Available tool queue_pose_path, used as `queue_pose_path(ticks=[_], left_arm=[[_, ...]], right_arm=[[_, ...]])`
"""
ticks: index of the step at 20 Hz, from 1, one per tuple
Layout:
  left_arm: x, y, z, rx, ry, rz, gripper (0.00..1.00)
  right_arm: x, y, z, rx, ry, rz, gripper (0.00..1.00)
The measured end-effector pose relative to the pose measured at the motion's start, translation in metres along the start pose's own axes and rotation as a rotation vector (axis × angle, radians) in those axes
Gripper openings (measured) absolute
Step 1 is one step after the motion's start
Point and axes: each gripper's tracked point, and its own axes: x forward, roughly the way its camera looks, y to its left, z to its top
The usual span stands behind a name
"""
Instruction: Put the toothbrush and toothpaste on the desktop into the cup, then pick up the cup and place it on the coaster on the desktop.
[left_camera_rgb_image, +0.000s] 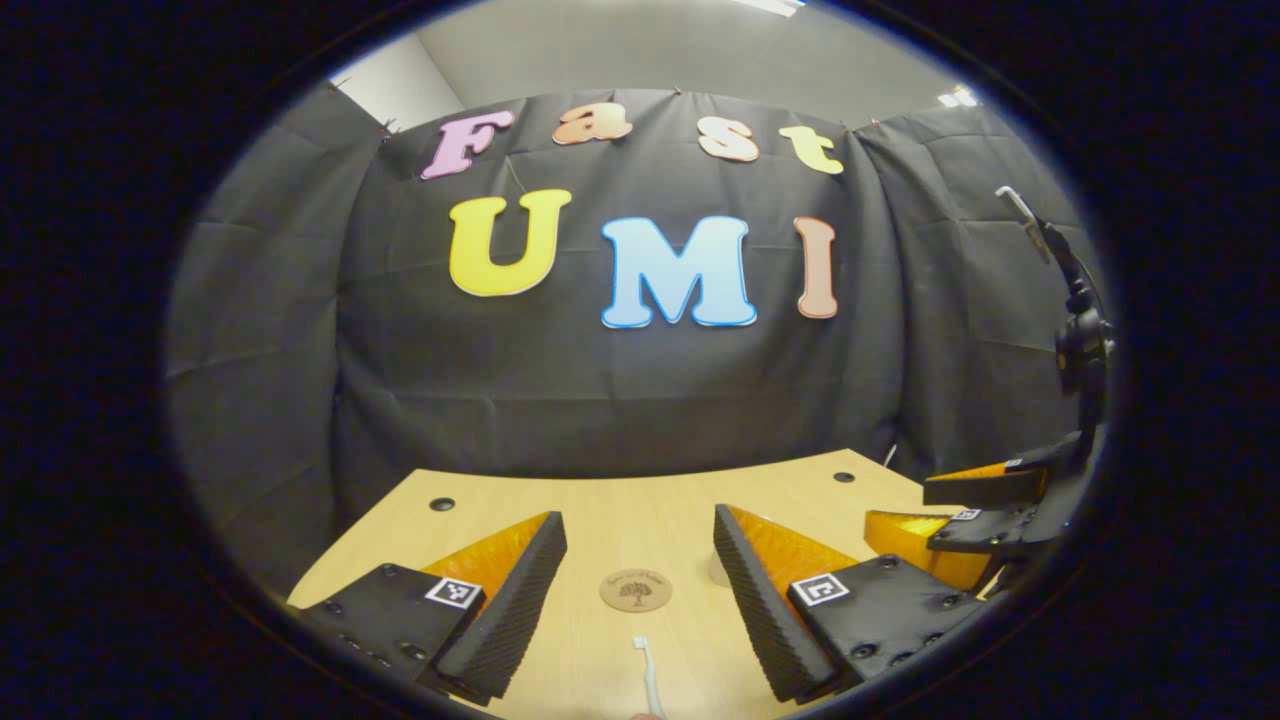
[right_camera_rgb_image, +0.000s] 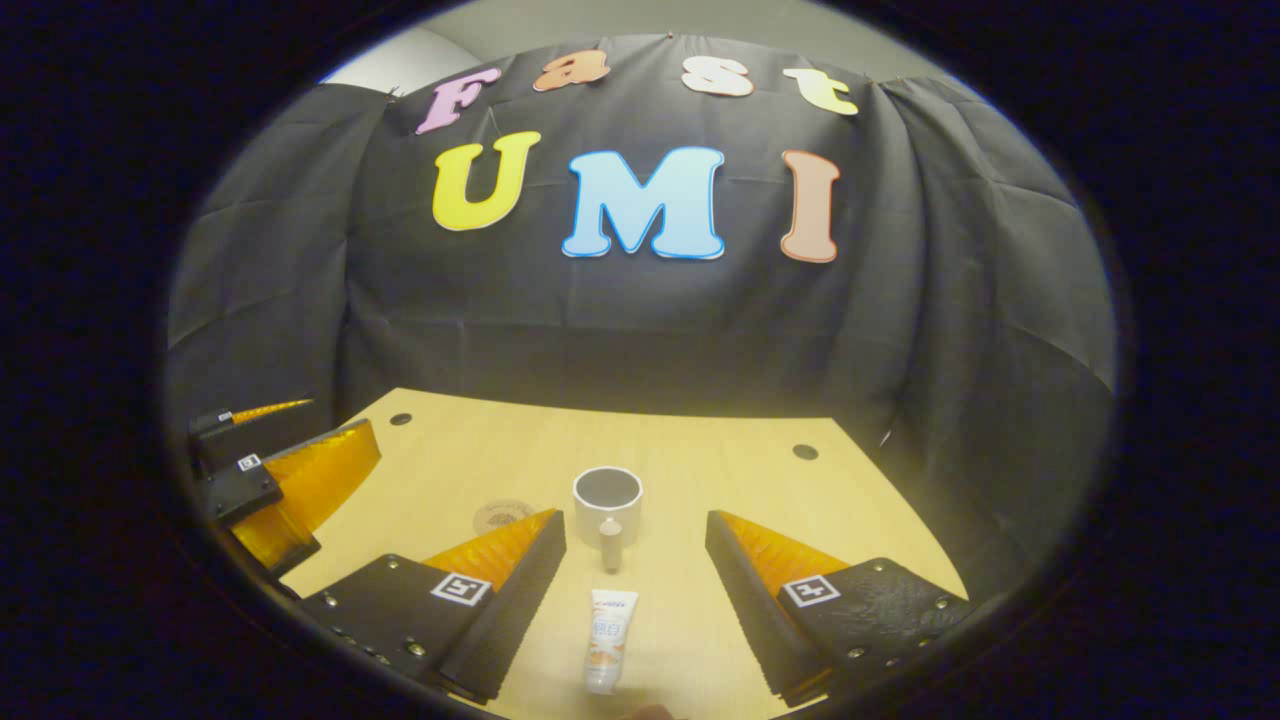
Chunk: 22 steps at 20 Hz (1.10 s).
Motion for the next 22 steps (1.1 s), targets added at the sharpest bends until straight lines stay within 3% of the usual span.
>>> queue_pose_path(ticks=[11, 22], left_arm=[[0.029, 0.003, -0.097, -0.05, 0.326, 0.024, 0.96], [0.036, -0.006, -0.204, -0.199, 0.774, 0.038, 0.97]], right_arm=[[0.034, 0.014, -0.059, -0.012, 0.275, 0.069, 0.91], [0.052, 0.015, -0.131, 0.009, 0.621, 0.116, 0.92]])
